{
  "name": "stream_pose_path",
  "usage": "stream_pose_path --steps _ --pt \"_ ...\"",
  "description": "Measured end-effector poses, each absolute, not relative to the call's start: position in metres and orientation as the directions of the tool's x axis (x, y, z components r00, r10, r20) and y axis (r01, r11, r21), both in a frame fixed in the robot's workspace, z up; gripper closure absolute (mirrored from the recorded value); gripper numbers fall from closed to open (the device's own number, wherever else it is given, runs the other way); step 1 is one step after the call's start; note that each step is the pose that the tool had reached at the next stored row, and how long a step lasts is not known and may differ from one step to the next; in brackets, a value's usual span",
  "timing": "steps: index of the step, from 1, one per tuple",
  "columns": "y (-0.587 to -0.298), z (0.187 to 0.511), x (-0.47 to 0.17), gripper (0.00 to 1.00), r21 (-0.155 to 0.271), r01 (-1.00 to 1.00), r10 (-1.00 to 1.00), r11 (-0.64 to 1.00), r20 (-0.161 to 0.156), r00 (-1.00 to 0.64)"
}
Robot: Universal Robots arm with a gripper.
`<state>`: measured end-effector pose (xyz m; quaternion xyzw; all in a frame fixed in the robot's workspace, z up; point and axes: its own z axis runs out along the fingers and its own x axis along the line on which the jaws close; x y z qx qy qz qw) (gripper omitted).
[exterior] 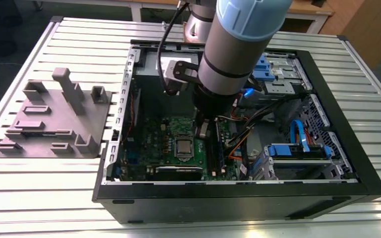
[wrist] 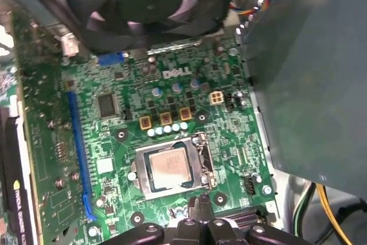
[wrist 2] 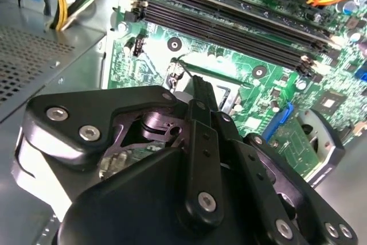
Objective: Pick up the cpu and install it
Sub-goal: 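Install the first cpu locking lever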
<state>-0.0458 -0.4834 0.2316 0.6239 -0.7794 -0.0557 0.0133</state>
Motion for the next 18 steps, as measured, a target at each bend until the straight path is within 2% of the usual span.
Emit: stream_pose_path --steps 18 --pt "-0.4867 0.2304 -0.0462 0.90 0.092 -0.993 -0.996 0.070 -0.042 -0.074"
